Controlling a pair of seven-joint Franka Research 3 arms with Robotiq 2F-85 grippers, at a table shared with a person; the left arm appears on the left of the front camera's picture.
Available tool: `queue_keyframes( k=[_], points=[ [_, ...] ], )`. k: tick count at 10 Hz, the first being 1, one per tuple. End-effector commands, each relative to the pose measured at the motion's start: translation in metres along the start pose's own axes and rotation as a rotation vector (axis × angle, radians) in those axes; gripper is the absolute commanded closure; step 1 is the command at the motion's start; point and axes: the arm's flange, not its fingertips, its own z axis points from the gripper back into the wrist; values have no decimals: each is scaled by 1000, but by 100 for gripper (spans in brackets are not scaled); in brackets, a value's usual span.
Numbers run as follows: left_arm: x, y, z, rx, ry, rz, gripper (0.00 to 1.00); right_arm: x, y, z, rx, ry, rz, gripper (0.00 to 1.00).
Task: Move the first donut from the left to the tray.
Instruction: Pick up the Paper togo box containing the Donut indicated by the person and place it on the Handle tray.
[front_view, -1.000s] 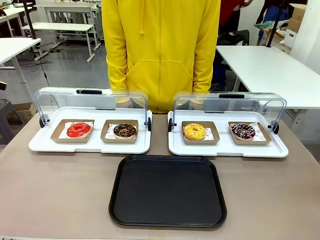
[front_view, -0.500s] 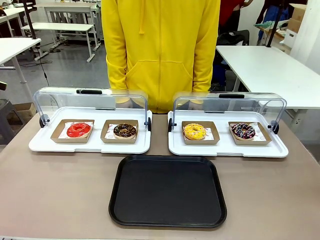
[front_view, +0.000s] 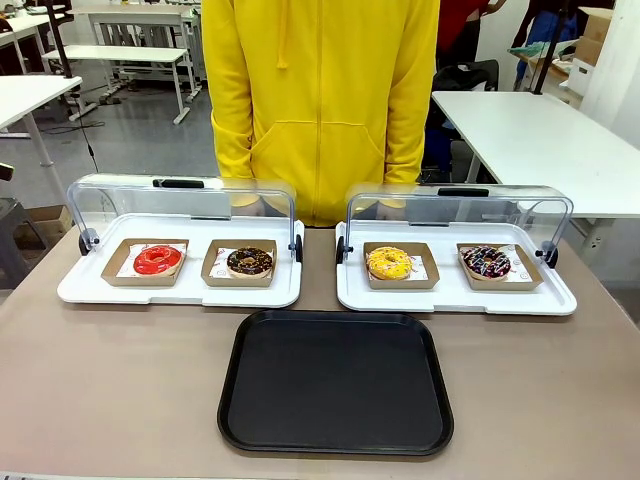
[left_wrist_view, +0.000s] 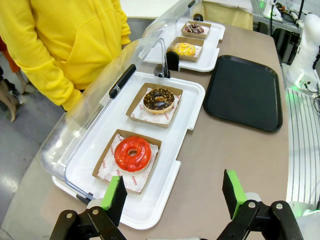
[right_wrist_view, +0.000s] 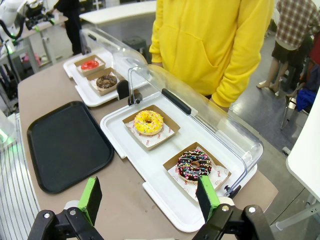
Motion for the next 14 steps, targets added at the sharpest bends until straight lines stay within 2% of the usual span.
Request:
queue_keyframes(
  k=[1, 14],
  points=[
    [1, -1, 1, -1, -6, -12, 0, 2, -3, -1, 0, -29, 22, 0],
    [1, -1, 1, -1, -6, -12, 0, 2, -3, -1, 0, -29, 22, 0]
  ],
)
